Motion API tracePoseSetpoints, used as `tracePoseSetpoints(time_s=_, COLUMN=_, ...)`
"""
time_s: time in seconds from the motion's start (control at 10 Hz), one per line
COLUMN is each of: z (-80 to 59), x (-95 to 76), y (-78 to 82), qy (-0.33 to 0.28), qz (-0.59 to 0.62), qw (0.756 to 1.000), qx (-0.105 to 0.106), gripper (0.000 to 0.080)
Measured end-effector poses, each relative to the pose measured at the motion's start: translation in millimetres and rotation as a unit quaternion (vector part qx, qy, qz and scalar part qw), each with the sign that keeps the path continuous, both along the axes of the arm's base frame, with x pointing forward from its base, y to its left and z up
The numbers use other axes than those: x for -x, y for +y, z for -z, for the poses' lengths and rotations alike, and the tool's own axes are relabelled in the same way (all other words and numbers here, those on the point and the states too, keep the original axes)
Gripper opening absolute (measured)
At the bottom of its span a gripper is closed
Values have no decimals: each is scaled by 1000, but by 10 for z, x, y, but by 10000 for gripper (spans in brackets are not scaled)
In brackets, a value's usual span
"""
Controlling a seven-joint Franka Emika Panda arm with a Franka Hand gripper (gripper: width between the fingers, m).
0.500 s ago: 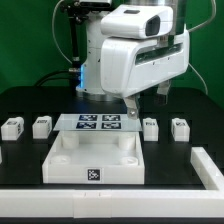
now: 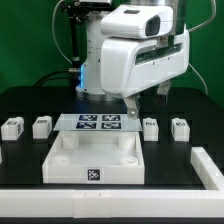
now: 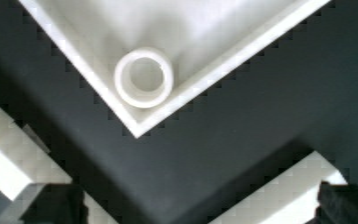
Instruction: Assemble one leg
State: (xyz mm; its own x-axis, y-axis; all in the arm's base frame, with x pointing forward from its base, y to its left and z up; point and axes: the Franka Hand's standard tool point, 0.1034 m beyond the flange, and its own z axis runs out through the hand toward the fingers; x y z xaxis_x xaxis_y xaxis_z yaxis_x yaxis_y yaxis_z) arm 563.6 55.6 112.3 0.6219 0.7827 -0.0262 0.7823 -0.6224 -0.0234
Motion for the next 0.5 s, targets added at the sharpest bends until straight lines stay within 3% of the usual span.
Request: tracePoseSetpoints(time_s=0.5, z=2, x=1, y=0, qy=0, qz=0, qw=1000, qx=0, gripper=650)
